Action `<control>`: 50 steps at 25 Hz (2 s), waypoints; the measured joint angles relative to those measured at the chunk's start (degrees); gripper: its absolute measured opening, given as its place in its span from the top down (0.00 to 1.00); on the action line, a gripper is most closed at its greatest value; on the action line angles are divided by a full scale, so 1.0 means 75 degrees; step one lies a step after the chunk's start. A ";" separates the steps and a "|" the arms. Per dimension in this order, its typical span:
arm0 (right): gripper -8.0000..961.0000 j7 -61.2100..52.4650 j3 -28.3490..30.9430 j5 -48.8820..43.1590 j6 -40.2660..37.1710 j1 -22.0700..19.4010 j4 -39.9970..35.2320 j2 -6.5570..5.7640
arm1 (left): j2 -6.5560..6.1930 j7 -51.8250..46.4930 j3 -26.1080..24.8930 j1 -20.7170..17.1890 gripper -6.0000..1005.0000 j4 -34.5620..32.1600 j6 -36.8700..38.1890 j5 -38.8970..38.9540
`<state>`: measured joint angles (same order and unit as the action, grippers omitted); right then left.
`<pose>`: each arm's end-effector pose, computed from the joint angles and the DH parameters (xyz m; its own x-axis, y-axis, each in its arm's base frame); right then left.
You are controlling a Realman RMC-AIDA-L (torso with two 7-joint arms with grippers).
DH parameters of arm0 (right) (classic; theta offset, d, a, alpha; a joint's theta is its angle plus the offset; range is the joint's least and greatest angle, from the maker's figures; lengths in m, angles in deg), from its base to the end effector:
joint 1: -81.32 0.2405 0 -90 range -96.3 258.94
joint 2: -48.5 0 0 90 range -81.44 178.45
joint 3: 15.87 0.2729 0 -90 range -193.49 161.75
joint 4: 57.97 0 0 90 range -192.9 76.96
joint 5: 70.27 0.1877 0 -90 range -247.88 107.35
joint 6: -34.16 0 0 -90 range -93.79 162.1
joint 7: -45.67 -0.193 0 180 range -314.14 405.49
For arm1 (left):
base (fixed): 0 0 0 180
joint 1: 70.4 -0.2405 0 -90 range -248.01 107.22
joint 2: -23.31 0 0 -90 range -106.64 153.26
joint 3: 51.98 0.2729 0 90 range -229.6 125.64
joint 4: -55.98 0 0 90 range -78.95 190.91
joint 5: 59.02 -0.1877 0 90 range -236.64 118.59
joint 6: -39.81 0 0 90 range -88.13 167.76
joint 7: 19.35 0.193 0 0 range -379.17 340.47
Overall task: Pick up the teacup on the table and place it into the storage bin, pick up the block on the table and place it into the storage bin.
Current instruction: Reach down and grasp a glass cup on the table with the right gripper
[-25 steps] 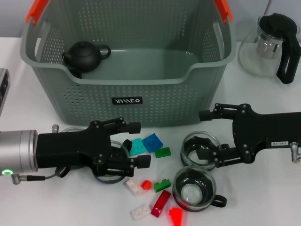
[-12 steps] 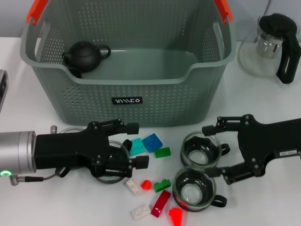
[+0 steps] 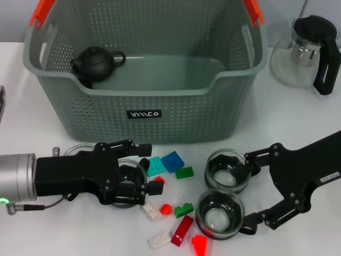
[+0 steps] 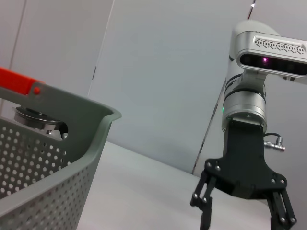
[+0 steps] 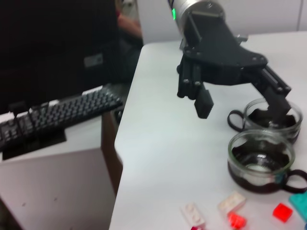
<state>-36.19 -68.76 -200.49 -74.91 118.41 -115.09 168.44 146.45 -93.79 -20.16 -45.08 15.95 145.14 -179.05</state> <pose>0.1991 0.2966 -0.0538 0.9934 -0.0198 -0.1125 -0.0030 -0.9891 0.1474 -0.2338 0.2718 -0.0580 0.7387 0.3373 0.5836 0.3979 -0.9171 0.0264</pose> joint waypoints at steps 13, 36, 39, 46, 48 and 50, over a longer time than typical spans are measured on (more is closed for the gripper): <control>0.04 -0.1172 -0.1886 -0.0161 0.0131 0.0465 -0.0322 0.0035 | 0.0056 -0.0020 -0.0377 -0.0076 0.07 0.0197 -0.0151 0.0046; 0.05 -0.1282 -0.4234 -0.0422 0.1414 0.0786 -0.0255 0.0107 | 0.0117 0.0397 -0.0602 -0.0174 0.07 0.0601 -0.0522 0.0079; 0.05 -0.1332 -0.4516 -0.0345 0.1615 0.0785 -0.0250 0.0119 | 0.0115 0.0421 -0.0606 -0.0176 0.07 0.0603 -0.0520 0.0079; 0.05 -0.1689 -0.5217 -0.0223 0.2124 0.0784 -0.0247 0.0117 | 0.0096 0.0431 -0.0611 -0.0178 0.07 0.0603 -0.0521 0.0079; 0.05 -0.1777 -0.5348 -0.0246 0.2200 0.0784 -0.0247 0.0112 | 0.0088 0.0436 -0.0611 -0.0185 0.07 0.0603 -0.0521 0.0079; 0.05 -0.1855 -0.5429 -0.0266 0.2260 0.0784 -0.0247 0.0105 | 0.0083 0.0469 -0.0610 -0.0204 0.07 0.0603 -0.0521 0.0079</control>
<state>-50.11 -109.48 -202.49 -57.96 124.29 -116.94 169.22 147.07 -90.27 -24.74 -46.61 20.47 141.23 -178.46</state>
